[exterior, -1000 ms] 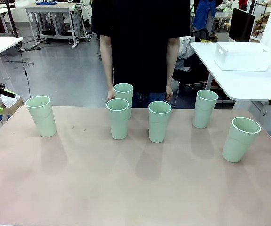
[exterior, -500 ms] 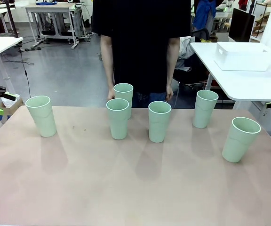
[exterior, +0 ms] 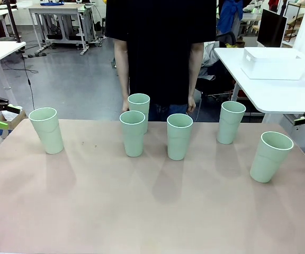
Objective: Stack the cups and store them in the basket.
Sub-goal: Pick up two Reusable plastic cups , one in each hand.
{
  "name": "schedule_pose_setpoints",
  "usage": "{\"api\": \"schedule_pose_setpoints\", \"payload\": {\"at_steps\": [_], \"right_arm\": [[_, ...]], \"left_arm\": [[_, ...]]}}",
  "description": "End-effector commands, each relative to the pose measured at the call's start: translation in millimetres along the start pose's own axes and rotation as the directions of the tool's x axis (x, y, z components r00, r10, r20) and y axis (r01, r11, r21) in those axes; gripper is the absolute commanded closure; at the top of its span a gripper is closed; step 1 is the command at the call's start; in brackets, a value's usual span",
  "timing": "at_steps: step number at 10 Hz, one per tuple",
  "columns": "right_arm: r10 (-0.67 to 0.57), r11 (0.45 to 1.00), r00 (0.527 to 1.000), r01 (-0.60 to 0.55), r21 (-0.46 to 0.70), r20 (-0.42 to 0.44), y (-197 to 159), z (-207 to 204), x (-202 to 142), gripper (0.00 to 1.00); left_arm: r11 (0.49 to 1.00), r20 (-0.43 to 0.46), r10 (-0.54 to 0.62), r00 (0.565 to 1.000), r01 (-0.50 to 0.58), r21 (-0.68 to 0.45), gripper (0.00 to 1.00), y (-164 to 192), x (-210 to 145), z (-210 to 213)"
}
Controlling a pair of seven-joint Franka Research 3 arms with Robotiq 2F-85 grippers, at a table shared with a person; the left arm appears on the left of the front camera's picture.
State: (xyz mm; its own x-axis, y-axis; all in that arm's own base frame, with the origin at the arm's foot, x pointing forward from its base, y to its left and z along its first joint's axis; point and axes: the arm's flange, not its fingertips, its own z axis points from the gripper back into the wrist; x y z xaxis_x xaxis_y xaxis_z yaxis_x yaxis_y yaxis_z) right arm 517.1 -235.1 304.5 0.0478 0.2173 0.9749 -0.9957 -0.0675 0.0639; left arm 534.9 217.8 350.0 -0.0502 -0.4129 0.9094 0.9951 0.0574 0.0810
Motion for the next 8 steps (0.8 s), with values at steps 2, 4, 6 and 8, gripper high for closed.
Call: {"api": "schedule_pose_setpoints", "payload": {"at_steps": [2,4,6,8], "right_arm": [[0.057,0.996,0.998,-0.059,0.064,0.021,8.7,-30.9,-30.3,0.0],[0.039,0.995,0.998,-0.043,0.089,0.041,15.6,-48.1,-43.7,0.0],[0.051,0.992,0.995,-0.061,0.108,0.087,24.2,-59.5,-53.2,0.0],[0.061,0.993,0.989,-0.074,0.097,0.132,32.3,-69.8,-58.4,0.0]], "left_arm": [[0.999,0.078,-0.006,0.997,0.009,-0.037,0.0,25.1,-24.5,-7.1],[0.996,0.113,0.014,0.993,-0.004,-0.088,0.0,33.1,-39.7,-16.8],[0.994,0.153,0.019,0.988,-0.001,-0.114,0.0,39.4,-48.0,-21.6],[0.989,0.173,0.023,0.985,0.002,-0.146,0.0,42.8,-53.0,-26.5]]}}
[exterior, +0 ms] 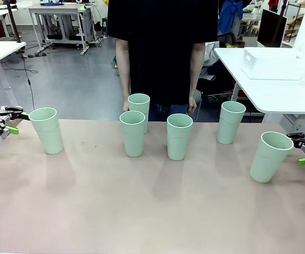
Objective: Stack the cups and store them in the basket.
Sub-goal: Pick up two Reusable plastic cups , one in each hand.
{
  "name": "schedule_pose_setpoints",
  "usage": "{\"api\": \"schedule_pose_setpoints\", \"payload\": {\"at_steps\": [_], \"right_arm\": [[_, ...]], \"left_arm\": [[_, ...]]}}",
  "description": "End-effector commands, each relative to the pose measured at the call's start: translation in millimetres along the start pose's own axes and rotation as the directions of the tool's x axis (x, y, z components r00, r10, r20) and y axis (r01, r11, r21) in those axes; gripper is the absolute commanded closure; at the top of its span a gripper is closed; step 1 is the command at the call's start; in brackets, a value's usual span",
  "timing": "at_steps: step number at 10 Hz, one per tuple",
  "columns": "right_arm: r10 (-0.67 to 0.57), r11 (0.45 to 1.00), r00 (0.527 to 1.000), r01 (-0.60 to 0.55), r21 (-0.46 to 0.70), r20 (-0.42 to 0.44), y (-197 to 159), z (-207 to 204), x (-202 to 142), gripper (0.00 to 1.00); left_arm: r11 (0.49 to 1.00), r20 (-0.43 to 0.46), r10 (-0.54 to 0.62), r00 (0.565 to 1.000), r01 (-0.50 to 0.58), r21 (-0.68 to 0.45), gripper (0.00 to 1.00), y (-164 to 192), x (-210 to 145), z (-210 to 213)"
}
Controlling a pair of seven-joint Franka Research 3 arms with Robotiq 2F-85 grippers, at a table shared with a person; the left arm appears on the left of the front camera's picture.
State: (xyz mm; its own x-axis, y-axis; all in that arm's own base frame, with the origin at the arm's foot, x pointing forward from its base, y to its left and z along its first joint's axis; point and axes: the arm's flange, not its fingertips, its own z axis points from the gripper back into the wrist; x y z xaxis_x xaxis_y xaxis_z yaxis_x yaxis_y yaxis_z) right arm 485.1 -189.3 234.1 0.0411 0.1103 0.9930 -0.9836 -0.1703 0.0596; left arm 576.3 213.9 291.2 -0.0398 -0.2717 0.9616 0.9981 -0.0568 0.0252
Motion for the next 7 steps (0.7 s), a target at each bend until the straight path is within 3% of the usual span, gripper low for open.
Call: {"api": "schedule_pose_setpoints", "payload": {"at_steps": [1,7], "right_arm": [[0.059,0.998,0.997,-0.058,-0.01,0.042,9.6,-13.0,-1.7,0.0],[0.092,0.992,0.991,-0.083,-0.095,0.096,16.1,-29.3,-6.7,0.0]], "left_arm": [[0.999,0.027,0.0,1.0,0.0,-0.032,0.0,7.6,-0.5,3.8],[0.998,0.063,0.002,0.998,0.002,-0.057,0.0,14.0,-13.6,-8.4]]}}
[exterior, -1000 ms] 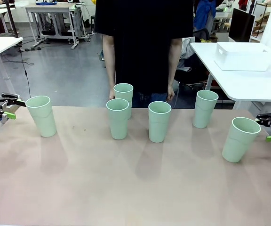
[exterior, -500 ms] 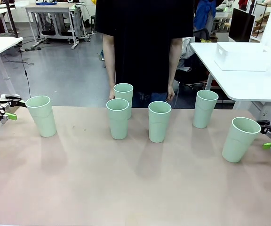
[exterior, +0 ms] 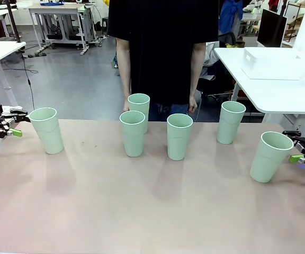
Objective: Stack the cups and store them in the basket.
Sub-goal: Pick up two Reusable plastic cups , one in each hand.
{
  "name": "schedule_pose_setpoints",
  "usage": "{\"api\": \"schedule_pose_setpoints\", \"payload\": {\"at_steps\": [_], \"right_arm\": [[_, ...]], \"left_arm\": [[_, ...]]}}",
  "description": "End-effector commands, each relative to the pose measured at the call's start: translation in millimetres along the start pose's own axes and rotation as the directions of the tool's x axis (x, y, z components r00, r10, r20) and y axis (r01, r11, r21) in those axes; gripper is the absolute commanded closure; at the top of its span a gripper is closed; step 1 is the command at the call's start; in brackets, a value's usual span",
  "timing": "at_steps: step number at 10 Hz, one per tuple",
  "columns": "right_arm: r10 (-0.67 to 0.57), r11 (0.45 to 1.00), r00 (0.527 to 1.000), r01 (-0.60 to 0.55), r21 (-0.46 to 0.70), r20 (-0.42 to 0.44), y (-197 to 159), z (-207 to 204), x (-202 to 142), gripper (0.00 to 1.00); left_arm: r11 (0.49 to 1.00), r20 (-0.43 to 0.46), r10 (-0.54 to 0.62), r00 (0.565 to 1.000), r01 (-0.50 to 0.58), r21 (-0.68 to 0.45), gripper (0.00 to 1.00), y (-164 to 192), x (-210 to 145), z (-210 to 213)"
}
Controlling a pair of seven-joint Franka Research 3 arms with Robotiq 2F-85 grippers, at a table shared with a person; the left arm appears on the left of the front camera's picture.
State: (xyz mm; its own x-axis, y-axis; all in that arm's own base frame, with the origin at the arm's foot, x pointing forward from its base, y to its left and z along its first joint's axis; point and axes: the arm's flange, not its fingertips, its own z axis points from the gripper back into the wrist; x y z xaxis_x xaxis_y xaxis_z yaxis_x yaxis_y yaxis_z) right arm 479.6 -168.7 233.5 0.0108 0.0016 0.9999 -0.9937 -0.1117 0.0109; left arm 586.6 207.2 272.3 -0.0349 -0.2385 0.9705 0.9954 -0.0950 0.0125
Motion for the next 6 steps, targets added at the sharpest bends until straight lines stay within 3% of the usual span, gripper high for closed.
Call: {"api": "schedule_pose_setpoints", "payload": {"at_steps": [1,6], "right_arm": [[0.041,0.999,0.999,-0.041,-0.025,-0.003,15.7,-6.8,-8.6,0.0],[0.023,0.999,1.0,-0.024,-0.032,-0.018,15.8,-13.5,-14.7,0.0]], "left_arm": [[1.0,0.033,-0.003,0.999,0.004,-0.023,0.0,4.6,2.1,1.3],[0.998,0.07,-0.021,0.997,0.025,-0.054,0.0,6.1,-3.4,-12.4]]}}
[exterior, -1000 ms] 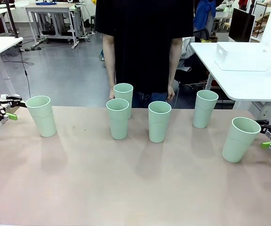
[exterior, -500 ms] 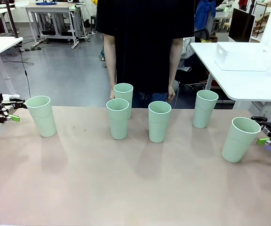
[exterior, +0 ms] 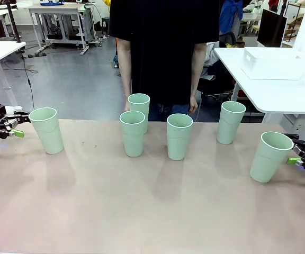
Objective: Stack the cups and store them in the basket.
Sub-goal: Pick up two Reusable plastic cups , one in each hand.
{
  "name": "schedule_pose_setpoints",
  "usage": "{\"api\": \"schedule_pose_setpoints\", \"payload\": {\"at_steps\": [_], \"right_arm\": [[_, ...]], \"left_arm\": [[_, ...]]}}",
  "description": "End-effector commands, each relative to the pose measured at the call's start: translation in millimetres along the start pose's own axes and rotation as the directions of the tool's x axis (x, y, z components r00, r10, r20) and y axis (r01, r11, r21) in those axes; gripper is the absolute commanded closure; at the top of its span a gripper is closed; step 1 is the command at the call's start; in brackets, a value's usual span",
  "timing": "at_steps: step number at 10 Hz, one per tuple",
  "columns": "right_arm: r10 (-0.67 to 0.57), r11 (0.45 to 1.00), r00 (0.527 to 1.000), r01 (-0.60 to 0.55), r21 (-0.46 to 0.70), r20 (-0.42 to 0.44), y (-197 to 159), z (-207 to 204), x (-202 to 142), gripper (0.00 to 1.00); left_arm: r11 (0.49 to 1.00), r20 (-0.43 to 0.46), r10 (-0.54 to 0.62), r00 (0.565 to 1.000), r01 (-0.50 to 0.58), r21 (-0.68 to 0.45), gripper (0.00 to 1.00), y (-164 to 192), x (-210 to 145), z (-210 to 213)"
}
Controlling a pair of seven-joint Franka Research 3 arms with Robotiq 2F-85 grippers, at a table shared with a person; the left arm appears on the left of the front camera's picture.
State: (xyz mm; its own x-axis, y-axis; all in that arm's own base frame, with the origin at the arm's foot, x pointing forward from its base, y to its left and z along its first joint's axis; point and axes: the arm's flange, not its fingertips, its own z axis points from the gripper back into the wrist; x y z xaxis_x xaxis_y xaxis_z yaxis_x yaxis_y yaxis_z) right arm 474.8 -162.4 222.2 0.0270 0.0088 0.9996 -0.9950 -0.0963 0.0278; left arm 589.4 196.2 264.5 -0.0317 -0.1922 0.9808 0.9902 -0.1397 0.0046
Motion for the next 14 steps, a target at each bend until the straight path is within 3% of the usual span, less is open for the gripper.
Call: {"api": "schedule_pose_setpoints", "payload": {"at_steps": [1,7,14], "right_arm": [[0.039,0.999,0.999,-0.039,-0.018,-0.017,11.9,-7.2,-4.0,0.0],[0.005,1.0,0.999,-0.004,0.022,-0.044,11.2,-18.1,-9.7,0.0],[-0.014,1.0,1.0,0.014,0.021,-0.014,6.4,-23.7,-18.0,0.0]], "left_arm": [[0.999,0.032,-0.028,0.999,0.028,-0.016,0.0,2.5,-0.7,-4.7],[0.998,0.082,-0.038,0.996,0.043,-0.053,0.0,1.2,-8.9,-22.9],[0.997,0.139,-0.064,0.988,0.07,-0.033,0.0,-1.3,-14.9,-49.8]]}}
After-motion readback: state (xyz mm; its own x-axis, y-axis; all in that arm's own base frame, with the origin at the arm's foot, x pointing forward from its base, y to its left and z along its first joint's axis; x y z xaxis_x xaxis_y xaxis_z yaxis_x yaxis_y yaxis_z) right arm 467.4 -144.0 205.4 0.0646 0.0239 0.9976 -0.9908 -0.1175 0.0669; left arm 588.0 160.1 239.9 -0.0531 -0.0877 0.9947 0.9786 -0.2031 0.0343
